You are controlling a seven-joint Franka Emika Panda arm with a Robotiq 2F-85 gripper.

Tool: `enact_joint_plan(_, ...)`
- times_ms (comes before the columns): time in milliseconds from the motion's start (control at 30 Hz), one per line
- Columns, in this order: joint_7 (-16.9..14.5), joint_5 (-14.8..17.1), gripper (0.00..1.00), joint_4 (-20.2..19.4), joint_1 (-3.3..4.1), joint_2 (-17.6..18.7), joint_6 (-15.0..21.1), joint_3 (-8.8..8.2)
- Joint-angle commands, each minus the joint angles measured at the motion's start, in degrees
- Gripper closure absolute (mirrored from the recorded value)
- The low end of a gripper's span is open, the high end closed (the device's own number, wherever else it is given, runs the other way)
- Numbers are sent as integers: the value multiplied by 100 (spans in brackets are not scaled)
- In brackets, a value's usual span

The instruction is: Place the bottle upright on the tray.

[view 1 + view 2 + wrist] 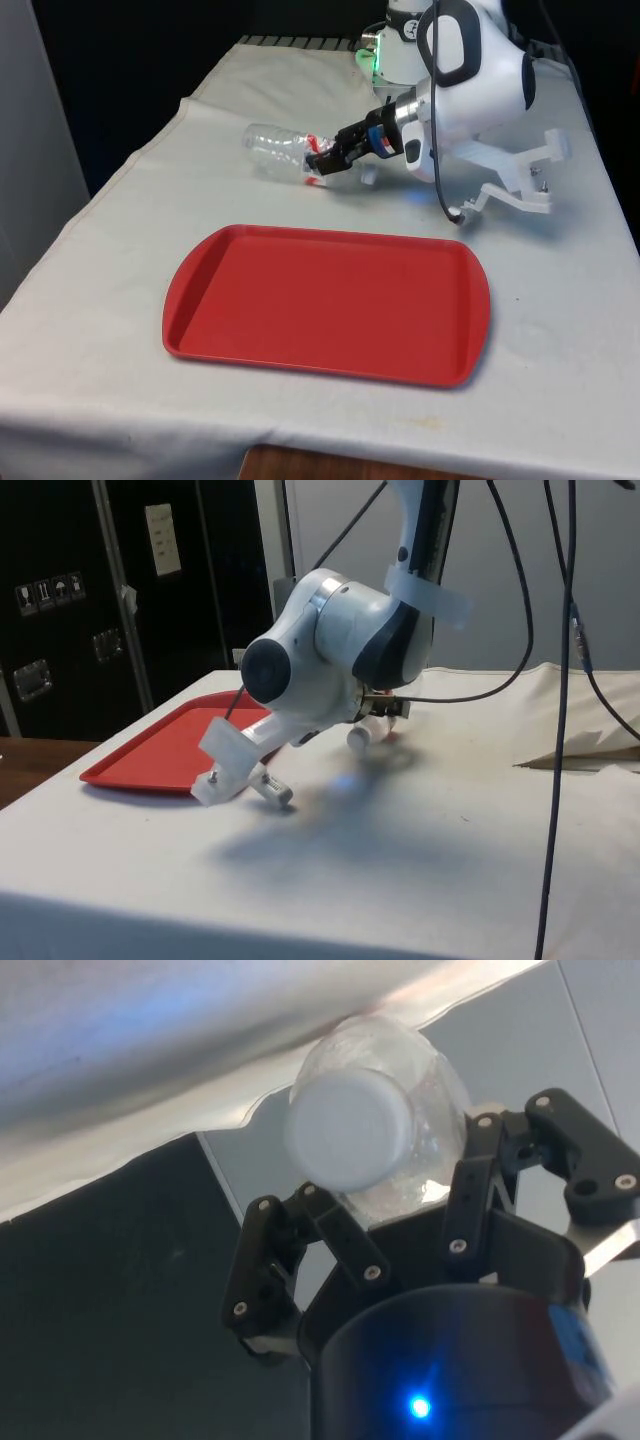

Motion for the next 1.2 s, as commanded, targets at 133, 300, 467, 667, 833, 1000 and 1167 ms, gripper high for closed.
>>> enact_joint_plan(133, -11, 0, 67, 6, 0, -23, -23, 0)
enact_joint_plan(300, -63, 23, 67, -17, -6, -115, -80, 11)
enact_joint_plan(467, -86, 17, 67, -23, -6, -160, -120, 17)
enact_joint_plan(667, -103, 17, 67, -23, 0, -212, -160, 17)
enact_joint_plan(833, -120, 17, 67, -29, -6, -252, -201, 23)
enact_joint_plan(1000, -138, 17, 67, -29, -6, -292, -235, 23)
enact_joint_plan(1167, -155, 17, 67, -34, 0, -332, -269, 29)
